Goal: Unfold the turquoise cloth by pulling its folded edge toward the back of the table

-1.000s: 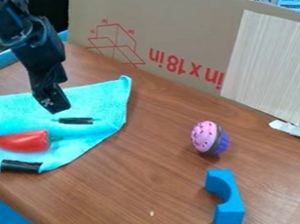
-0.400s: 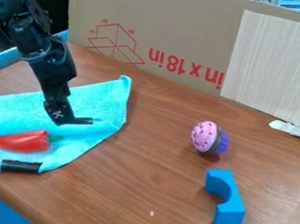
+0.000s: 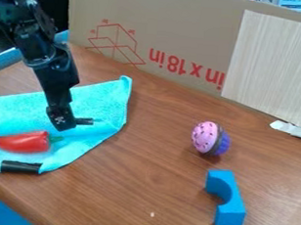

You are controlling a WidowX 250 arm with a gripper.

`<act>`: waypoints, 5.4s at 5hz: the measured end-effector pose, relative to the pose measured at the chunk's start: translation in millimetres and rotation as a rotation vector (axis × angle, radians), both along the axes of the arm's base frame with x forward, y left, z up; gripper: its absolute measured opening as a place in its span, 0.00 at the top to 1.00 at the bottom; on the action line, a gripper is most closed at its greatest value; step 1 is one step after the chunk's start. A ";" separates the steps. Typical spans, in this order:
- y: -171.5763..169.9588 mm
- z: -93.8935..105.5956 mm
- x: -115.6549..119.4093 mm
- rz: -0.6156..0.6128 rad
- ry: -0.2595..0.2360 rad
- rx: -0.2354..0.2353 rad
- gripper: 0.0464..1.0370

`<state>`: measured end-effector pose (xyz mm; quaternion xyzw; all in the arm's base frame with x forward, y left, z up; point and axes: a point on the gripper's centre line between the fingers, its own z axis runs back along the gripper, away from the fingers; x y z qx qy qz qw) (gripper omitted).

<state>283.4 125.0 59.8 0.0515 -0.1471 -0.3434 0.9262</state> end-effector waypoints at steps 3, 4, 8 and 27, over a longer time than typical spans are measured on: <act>-1.8 -4.5 2.1 0.009 -0.005 -0.019 0.68; -2.6 -5.0 1.7 0.008 -0.007 -0.026 0.91; 6.5 17.2 11.2 0.064 -0.044 -0.117 1.00; 159.6 9.3 134.1 0.459 -0.405 -0.110 0.98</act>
